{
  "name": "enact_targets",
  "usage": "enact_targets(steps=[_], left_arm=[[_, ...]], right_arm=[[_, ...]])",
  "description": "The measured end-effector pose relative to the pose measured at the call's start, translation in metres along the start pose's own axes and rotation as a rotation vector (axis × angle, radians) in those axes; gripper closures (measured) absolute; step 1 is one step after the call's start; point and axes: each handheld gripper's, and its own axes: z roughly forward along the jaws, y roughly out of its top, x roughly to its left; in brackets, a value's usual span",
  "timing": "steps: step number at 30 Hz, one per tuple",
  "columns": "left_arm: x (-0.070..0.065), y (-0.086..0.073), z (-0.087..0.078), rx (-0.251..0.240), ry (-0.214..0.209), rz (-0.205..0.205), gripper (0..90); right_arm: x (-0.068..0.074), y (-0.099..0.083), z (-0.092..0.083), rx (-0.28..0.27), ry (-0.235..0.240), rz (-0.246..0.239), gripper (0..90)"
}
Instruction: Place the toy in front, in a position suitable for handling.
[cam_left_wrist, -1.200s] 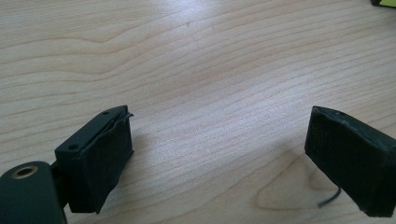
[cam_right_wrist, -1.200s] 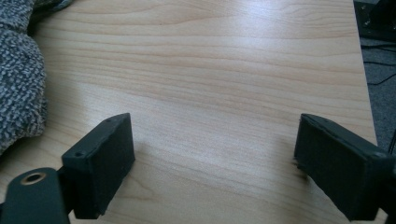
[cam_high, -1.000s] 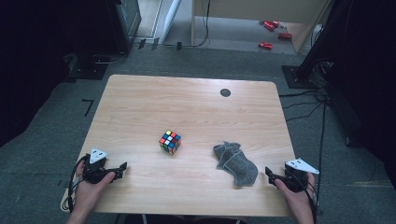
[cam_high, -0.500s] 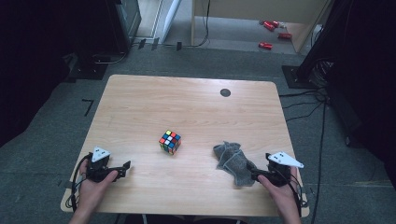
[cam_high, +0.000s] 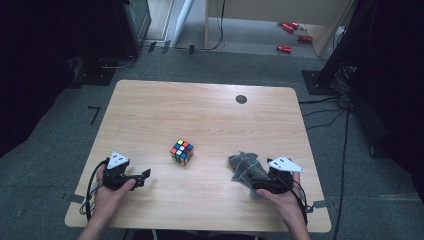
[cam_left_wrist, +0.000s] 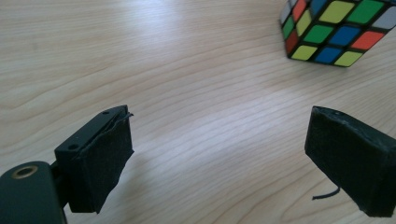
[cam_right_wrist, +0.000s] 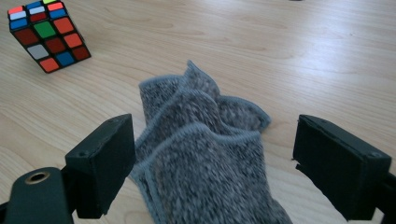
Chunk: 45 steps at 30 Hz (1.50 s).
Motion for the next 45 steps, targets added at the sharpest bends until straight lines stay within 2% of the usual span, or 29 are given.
enact_targets(steps=[3, 7, 13, 18, 25, 29, 33, 36, 43, 45], left_arm=[[-0.008, 0.006, 0.006, 0.003, -0.011, 0.022, 8.1], [-0.015, 0.015, 0.013, -0.004, -0.023, 0.030, 8.1], [-0.023, 0.027, 0.022, -0.015, -0.042, 0.031, 8.1], [-0.031, 0.036, 0.031, -0.028, -0.059, 0.041, 8.1], [-0.038, 0.041, 0.037, -0.035, -0.070, 0.050, 8.2], [-0.042, 0.043, 0.040, -0.036, -0.075, 0.054, 8.1], [-0.046, 0.046, 0.040, -0.043, -0.087, 0.059, 8.1], [-0.050, 0.049, 0.041, -0.048, -0.110, 0.057, 8.1], [-0.059, 0.052, 0.049, -0.041, -0.112, 0.066, 8.1], [-0.062, 0.053, 0.052, -0.036, -0.112, 0.074, 8.1]], right_arm=[[0.003, 0.005, 0.006, 0.009, 0.008, -0.010, 13.2], [0.005, 0.008, 0.016, 0.024, 0.019, -0.009, 13.2], [0.008, -0.001, 0.028, 0.058, 0.018, -0.002, 14.1], [0.006, -0.007, 0.031, 0.074, 0.004, 0.000, 17.7], [0.006, -0.014, 0.035, 0.093, -0.020, -0.018, 27.7], [0.008, -0.016, 0.037, 0.100, -0.024, -0.041, 29.3], [0.006, -0.021, 0.041, 0.132, -0.012, -0.036, 30.4], [0.005, -0.024, 0.042, 0.124, -0.012, -0.040, 33.3], [0.001, -0.027, 0.042, 0.088, -0.021, -0.018, 46.7], [0.002, -0.027, 0.042, 0.088, -0.029, -0.034, 48.2]])
